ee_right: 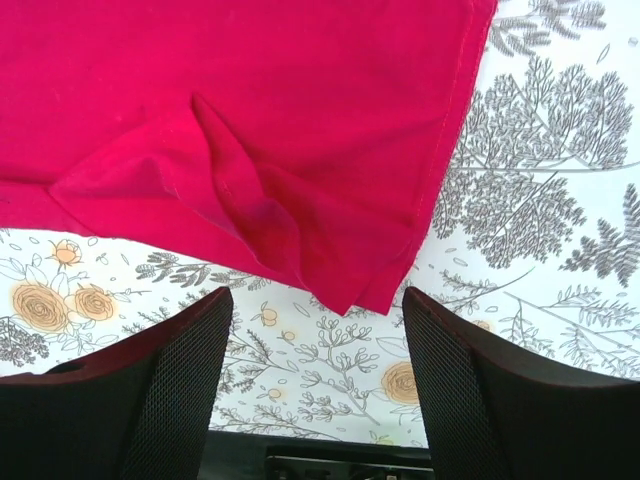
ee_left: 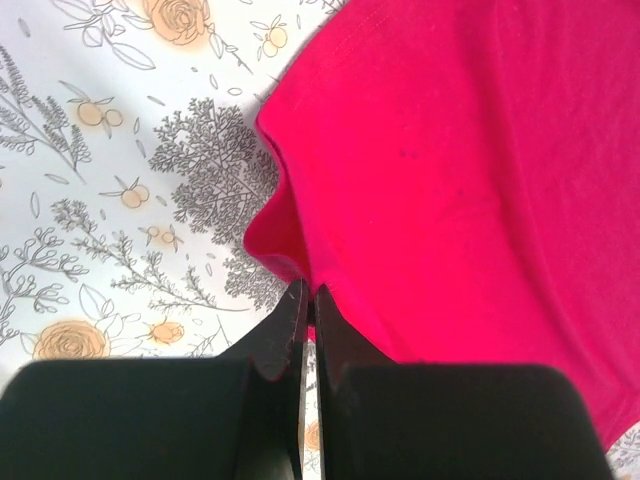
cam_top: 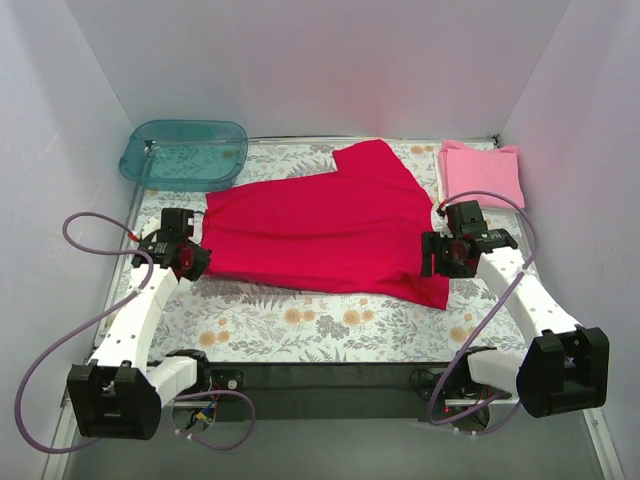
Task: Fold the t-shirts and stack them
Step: Flatten the tshirt out
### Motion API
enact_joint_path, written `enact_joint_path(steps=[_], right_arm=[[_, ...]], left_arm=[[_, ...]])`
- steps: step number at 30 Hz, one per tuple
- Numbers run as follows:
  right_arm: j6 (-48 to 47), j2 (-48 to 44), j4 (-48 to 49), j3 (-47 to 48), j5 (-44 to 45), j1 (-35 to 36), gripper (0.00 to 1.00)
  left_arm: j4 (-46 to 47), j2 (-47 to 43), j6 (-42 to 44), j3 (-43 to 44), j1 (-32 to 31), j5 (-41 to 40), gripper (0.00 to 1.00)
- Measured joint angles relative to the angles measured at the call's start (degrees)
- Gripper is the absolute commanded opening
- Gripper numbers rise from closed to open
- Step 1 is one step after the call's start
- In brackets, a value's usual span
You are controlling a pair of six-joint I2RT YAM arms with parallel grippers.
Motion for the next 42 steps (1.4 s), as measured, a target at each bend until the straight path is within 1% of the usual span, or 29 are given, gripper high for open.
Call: enact_joint_path(steps=[4,7,8,12,13,15,20,28,31,34,39,42], right_arm=[[1.79,-0.26,0.07,-2.19,-0.68,-2.45,0.56],[3.48,-0.35,0.11,-5.22,-2.73,-7.15,0.48],[3.96,-0.39,0.20,-6.08,-3.52,-8.41,0.42],[6.08,-1.09,1.73,-10.78,-7.28,-14.43,0.36],[6.71,-1.20,2.19,-11.76,-8.17,-15.26,0.34],[7.80,-1.31,3.13,-13.73,-10.25,-16.17,0.34],[9.62,-1.62,5.60,-16.02,-13.20,-16.33,0.35],[10.38,-1.60,8.24,-16.04,-14.69,-16.33,0.38],[8.96,-1.60,8.04,-14.43,-15.89,-16.17,0.41],[6.60,-1.55,8.28,-10.67,-16.79,-15.08,0.47],[4.09,0.68,11.50,-6.99,-20.00,-12.39,0.60],[3.13,3.96,13.46,-6.69,-22.49,-11.41,0.62]], left_arm=[[-1.81,-2.23,-0.11,-0.28,0.00,0.13,0.00],[-2.12,-2.73,-0.07,-0.92,0.00,0.68,0.00],[-2.23,-2.89,-0.07,-1.29,0.00,0.81,0.00],[-2.89,-3.37,-0.04,-2.29,0.00,1.42,0.00],[-2.97,-3.43,-0.04,-2.36,0.00,1.66,0.00],[-2.95,-3.50,0.07,-2.36,0.00,2.01,0.00],[-2.93,-3.58,0.13,-2.38,-0.37,2.38,0.00],[-2.78,-3.80,0.15,-3.26,-0.74,2.49,0.00],[-2.62,-3.80,0.17,-3.43,-0.90,2.49,0.00],[-2.27,-3.80,0.28,-3.82,-0.96,2.49,0.00],[-1.88,-3.82,0.31,-4.59,-1.01,2.49,0.00],[-1.66,-3.82,0.31,-4.72,-1.01,2.49,0.00]])
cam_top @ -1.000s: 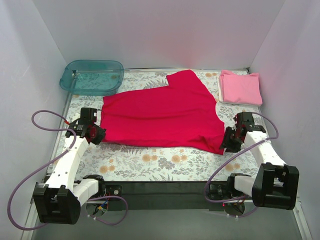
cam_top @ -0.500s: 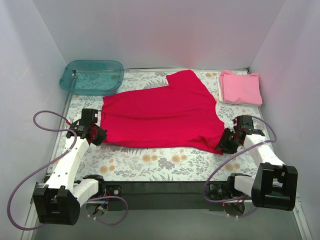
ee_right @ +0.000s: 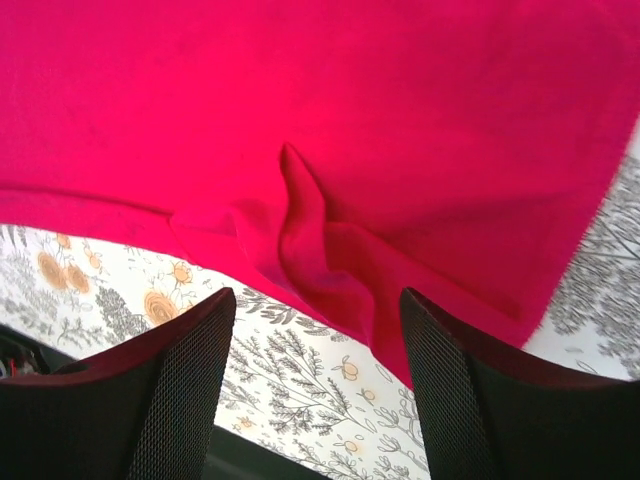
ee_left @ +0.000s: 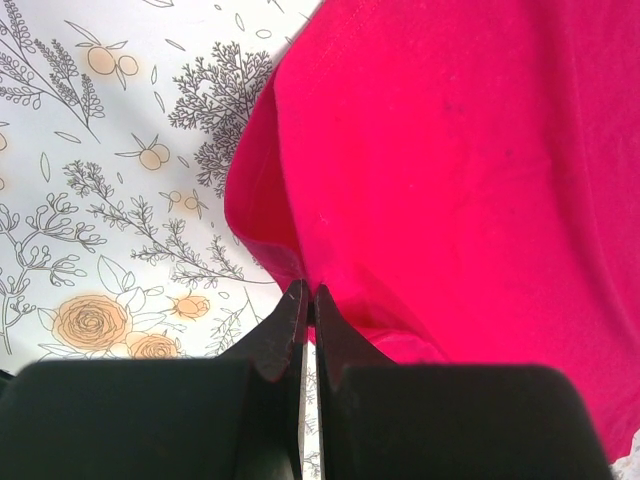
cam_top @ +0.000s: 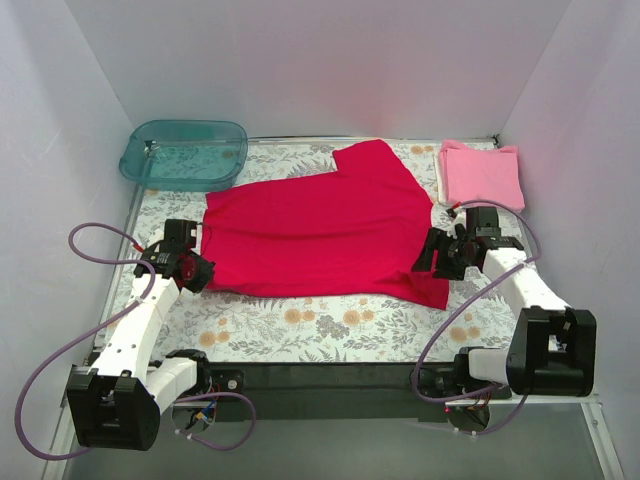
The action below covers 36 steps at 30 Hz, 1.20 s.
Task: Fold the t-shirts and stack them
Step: Flatten the tshirt out
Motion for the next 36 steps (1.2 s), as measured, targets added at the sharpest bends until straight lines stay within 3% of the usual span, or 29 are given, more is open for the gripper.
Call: enact_joint_path(steps=[15,27,36], right_arm=[[-2.29,14.51,3.52,6.16,-9.18,6.51,0.60],[-4.66,4.96,-2.75,-0.15,-13.33,9.64,0.59],[-4.70,3.08,-9.42,-6.21,-11.72,9.70,0.59]], left_arm=[[0.37,-0.02,0.00,-0.37,0.00,-0.02,0.00],[0.59,-0.17,0.02,-1.22,0.00,-0.02,0.00],[0.66,-0.17,0.02,-1.53,0.00,0.33,0.00]])
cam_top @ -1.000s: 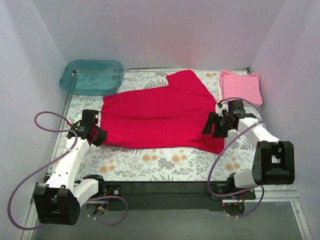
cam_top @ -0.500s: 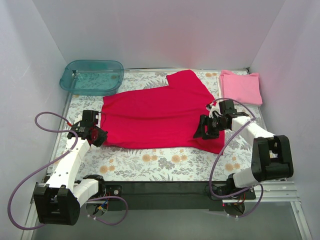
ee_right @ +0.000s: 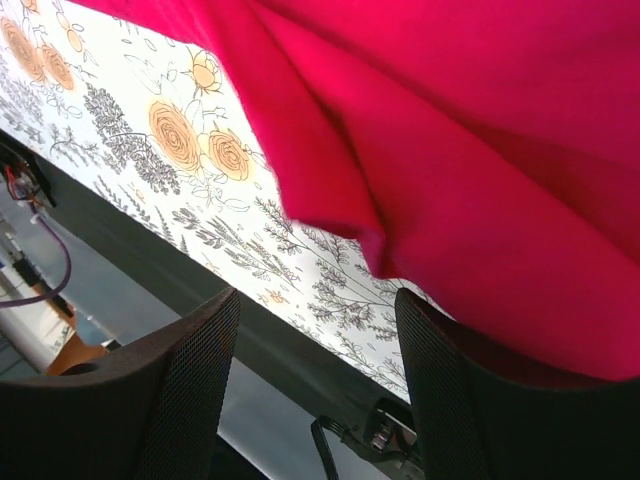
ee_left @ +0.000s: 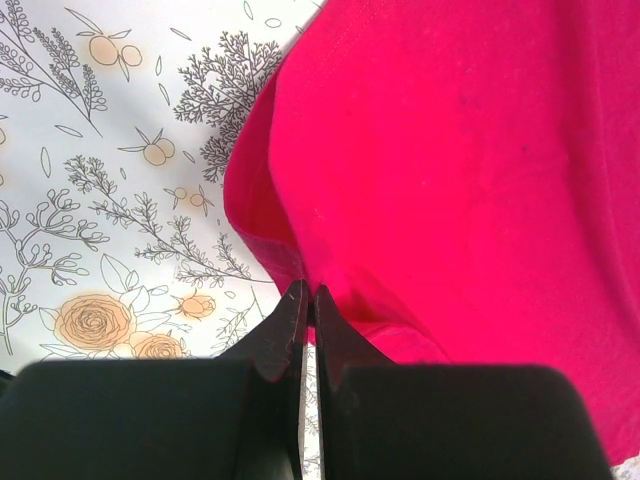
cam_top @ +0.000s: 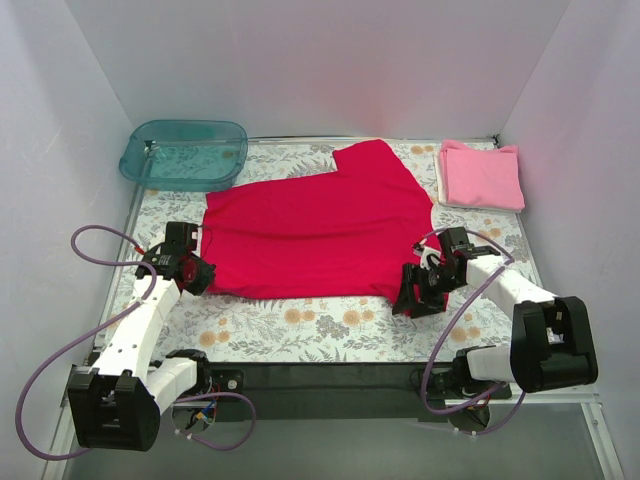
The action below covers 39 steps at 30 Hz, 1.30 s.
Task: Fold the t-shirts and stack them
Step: Flatten the tshirt out
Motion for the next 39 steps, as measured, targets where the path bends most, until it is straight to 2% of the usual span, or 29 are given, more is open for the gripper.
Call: enact_joint_path(steps=[11,22,25,29,32,39], right_arm=[[-0.13,-2.16,0.61,7.82,4.81,0.02,0.55],[0.94,4.81,6.43,9.38,5.97,1.55,0.50],[0.85,5.44,6.91,9.38,6.10,2.82,0.39],[0.46,5.33,6.82,9.38,6.10,3.74,0.16],[0.00,4.83,6.03,9.35,6.27,3.85,0.01],[-1.49,1.31,-1.09,9.53,5.79,3.96,0.01]], left_arm=[[0.17,-0.33,0.00,-0.70,0.00,0.26,0.00],[0.31,-0.72,0.00,-0.79,0.00,0.26,0.00],[0.35,-0.72,0.00,-0.83,0.00,0.26,0.00],[0.35,-0.92,0.00,-0.83,0.00,0.26,0.00],[0.35,-1.01,0.00,-0.83,0.00,0.24,0.00],[0.31,-0.96,0.44,-0.81,0.00,0.24,0.00]])
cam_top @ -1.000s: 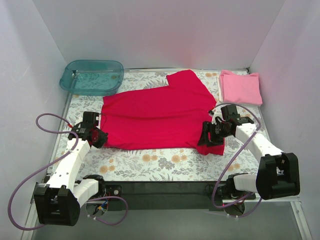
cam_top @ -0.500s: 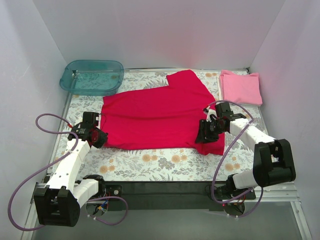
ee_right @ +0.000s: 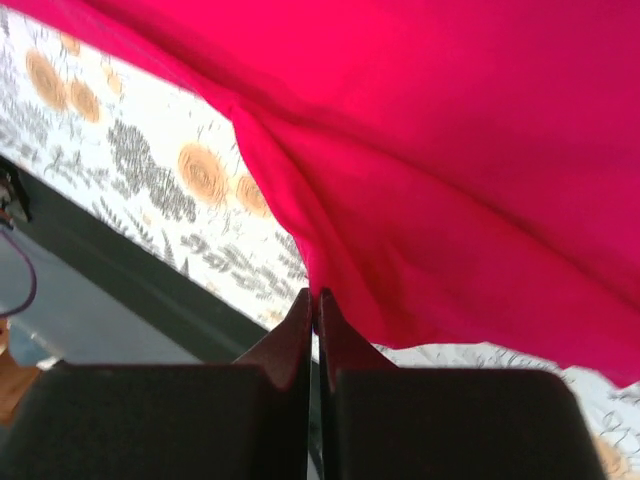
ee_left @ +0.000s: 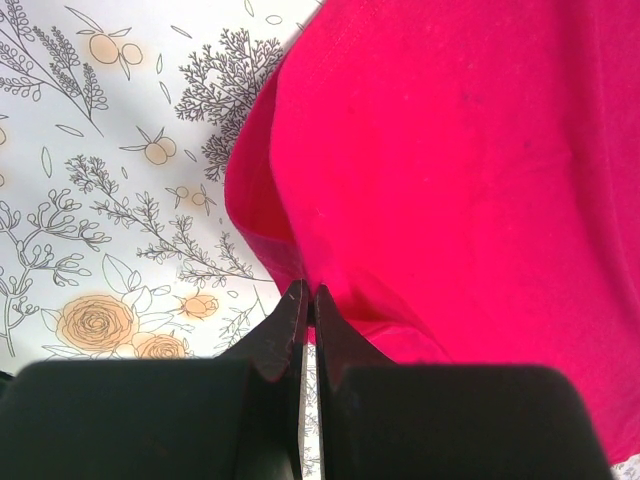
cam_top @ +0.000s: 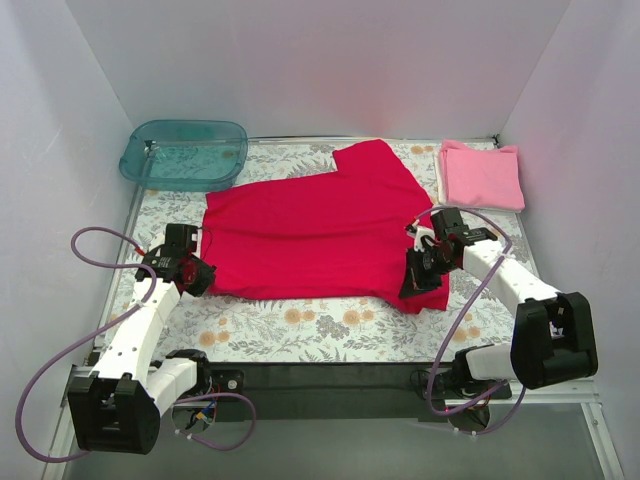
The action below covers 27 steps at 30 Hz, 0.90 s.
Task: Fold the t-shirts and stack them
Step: Flatten the tshirt out
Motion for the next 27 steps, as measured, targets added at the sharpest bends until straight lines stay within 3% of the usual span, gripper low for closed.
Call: enact_joint_path(steps=[7,10,14,17,23,27], right_arm=[[-2.01,-0.09,-11.21,1.49,-2.78,3.58,0.01],[-3.15,0.24,-15.37,2.40,-3.28,6.58,0.10],[-4.52,1.68,-19.50,3.04,-5.18,10.73,0.33],[-4.90,1.90,-21.77,3.23,-7.06,12.31,0.42],[-2.67,0.09,-23.45,8.26,-0.28,11.43,0.45],[0.02,-3.26,-21.94,9.09,6.67,5.20,0.44]], left_arm=[[-0.33,0.39,0.15,0.02,0.00,0.00,0.00],[-0.42,0.50,0.22,0.02,0.00,0.00,0.00],[-0.44,0.48,0.22,0.02,0.00,-0.02,0.00],[-0.68,0.46,0.20,0.02,0.00,-0.02,0.00],[-1.53,-0.28,0.33,0.15,0.00,-0.44,0.00],[-2.19,-0.59,0.85,0.87,0.00,-0.87,0.00]])
